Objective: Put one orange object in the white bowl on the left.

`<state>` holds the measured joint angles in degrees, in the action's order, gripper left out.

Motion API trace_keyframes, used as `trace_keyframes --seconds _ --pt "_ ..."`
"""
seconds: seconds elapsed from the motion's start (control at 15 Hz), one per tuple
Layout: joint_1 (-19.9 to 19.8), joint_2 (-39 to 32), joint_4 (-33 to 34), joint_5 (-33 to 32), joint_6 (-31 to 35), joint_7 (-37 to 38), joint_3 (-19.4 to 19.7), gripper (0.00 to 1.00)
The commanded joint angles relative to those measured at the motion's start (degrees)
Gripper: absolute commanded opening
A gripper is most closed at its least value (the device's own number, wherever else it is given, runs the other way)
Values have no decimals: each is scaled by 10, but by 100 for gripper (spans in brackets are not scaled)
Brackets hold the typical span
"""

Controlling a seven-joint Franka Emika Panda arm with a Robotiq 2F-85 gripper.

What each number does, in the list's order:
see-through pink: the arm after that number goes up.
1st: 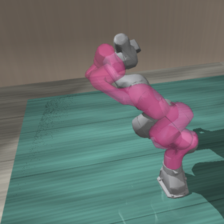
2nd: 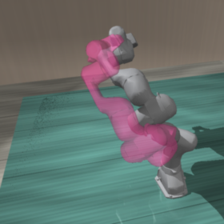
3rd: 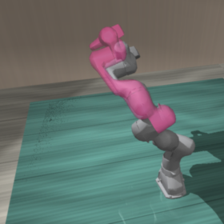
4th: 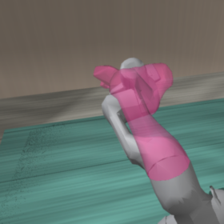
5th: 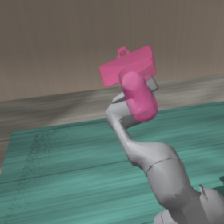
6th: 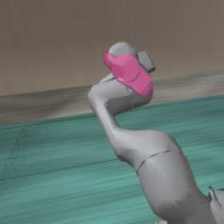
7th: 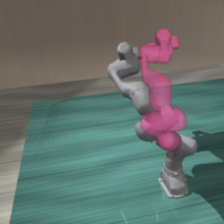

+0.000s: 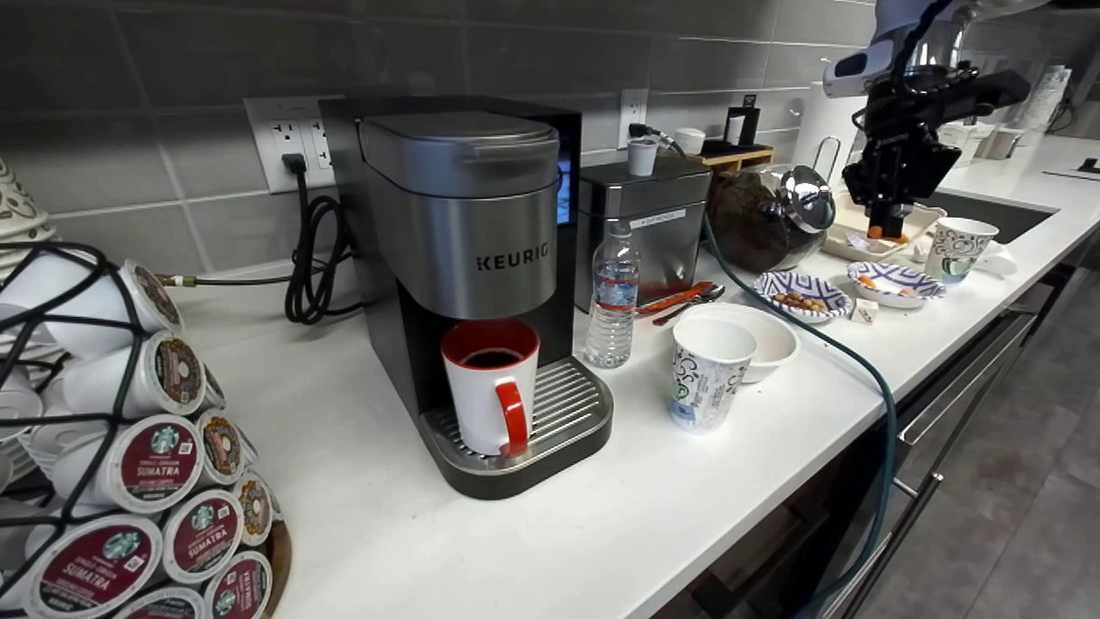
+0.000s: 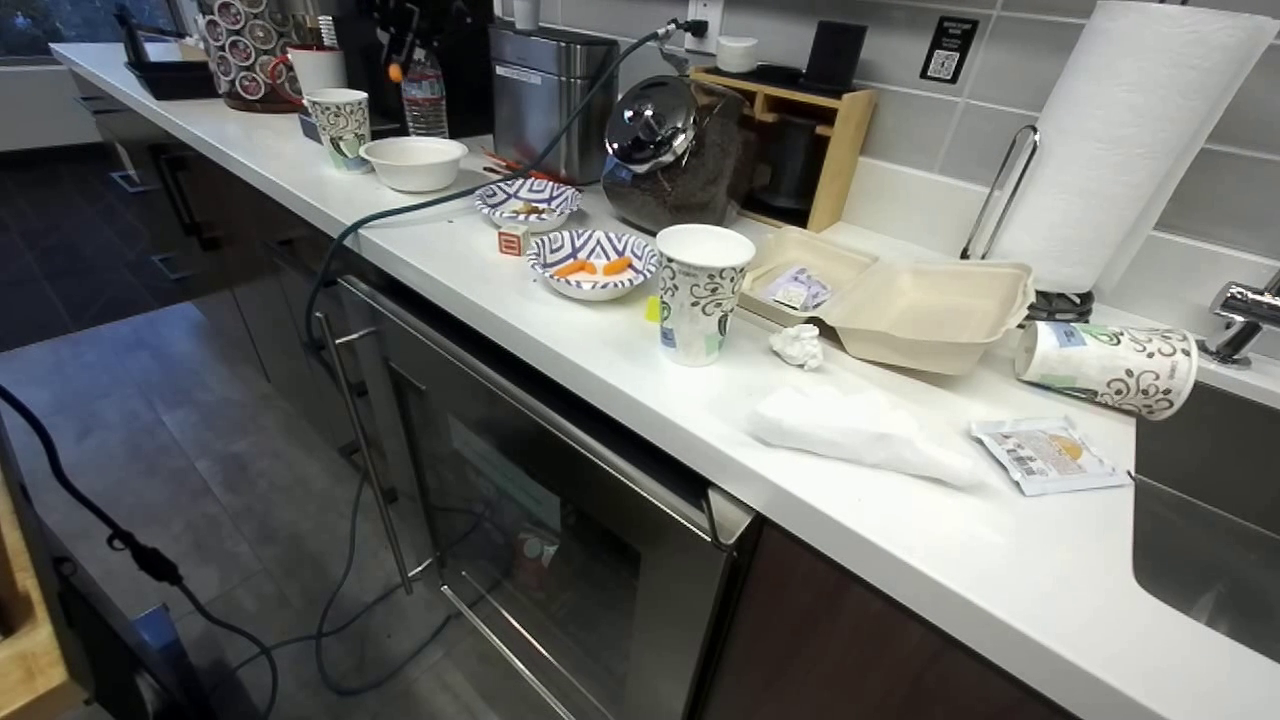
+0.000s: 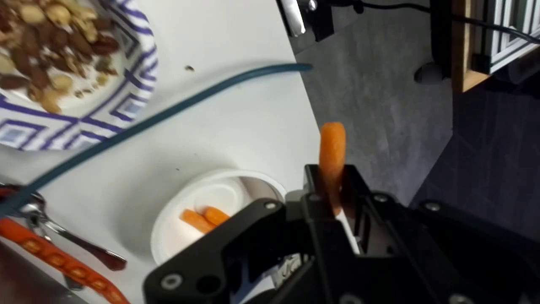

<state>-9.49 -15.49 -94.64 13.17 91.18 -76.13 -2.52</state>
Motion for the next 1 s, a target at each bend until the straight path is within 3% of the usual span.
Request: trace_keyframes --seconds 0.0,0.2,0.27,0.33,0.53,0.93 --pt "15 -4 7 7 -14 -2 6 16" --pt "15 -11 16 10 -22 -7 5 16" --pt "14 -12 17 11 -22 -8 6 4" --pt "10 -13 10 47 -8 5 5 4" --pt "28 -27 -4 94 78 63 -3 4" --pt "64 -92 -31 75 244 143 -14 4"
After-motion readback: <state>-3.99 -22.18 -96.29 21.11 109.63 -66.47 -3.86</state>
